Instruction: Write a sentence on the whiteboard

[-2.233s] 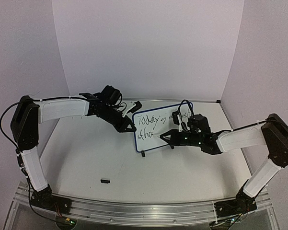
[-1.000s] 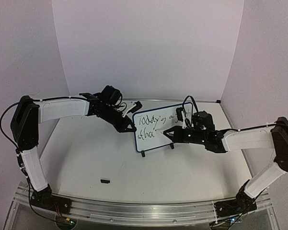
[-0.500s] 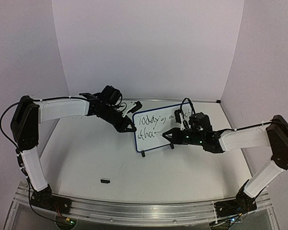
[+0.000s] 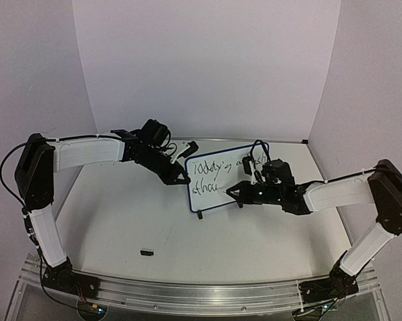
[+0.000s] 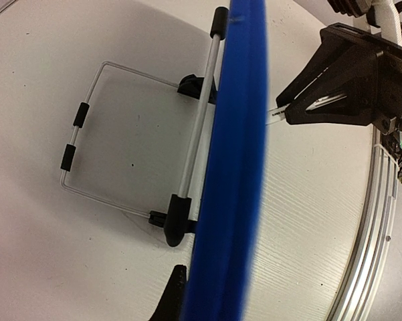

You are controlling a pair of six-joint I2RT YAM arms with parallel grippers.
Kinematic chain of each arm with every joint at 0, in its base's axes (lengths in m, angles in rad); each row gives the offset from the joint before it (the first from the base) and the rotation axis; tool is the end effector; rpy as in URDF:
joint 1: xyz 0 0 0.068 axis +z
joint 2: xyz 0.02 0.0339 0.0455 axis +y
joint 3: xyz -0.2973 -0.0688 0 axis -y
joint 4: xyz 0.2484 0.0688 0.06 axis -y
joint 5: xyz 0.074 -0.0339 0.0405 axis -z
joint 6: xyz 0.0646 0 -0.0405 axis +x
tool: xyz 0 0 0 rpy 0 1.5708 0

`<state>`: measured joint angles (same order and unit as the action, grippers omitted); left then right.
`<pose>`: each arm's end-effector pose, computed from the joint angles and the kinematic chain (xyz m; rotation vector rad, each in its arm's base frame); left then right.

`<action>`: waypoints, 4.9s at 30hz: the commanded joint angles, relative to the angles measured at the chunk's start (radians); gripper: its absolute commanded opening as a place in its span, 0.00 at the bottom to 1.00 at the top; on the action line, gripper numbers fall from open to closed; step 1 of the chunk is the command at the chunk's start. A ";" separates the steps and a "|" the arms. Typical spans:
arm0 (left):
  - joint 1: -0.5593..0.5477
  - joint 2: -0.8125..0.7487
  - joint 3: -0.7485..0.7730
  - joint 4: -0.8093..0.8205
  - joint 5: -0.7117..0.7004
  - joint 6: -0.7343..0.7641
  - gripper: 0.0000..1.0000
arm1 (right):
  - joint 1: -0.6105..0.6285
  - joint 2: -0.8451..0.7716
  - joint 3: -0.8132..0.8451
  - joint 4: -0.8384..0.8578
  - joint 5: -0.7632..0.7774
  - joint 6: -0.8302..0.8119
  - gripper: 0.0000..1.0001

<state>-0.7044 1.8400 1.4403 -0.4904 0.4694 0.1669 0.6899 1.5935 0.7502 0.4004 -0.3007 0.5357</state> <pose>0.3118 -0.3034 0.2564 1.2419 2.1684 -0.8081 0.2650 0.2435 0.2070 -0.3718 2.1323 1.0508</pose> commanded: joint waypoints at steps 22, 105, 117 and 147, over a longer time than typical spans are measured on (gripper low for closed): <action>-0.017 0.005 0.033 -0.042 0.004 0.016 0.00 | -0.001 -0.071 0.009 0.023 0.066 0.020 0.00; -0.026 0.009 0.034 -0.048 -0.010 0.022 0.00 | -0.026 -0.111 0.002 0.015 0.059 0.002 0.00; -0.026 0.011 0.034 -0.048 -0.008 0.022 0.00 | -0.041 -0.068 0.002 0.039 0.024 -0.005 0.00; -0.027 0.008 0.035 -0.051 -0.011 0.022 0.00 | -0.044 -0.032 -0.022 -0.023 0.058 0.025 0.00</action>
<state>-0.7155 1.8400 1.4456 -0.4953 0.4583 0.1829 0.6548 1.5505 0.7177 0.3850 -0.2875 0.5541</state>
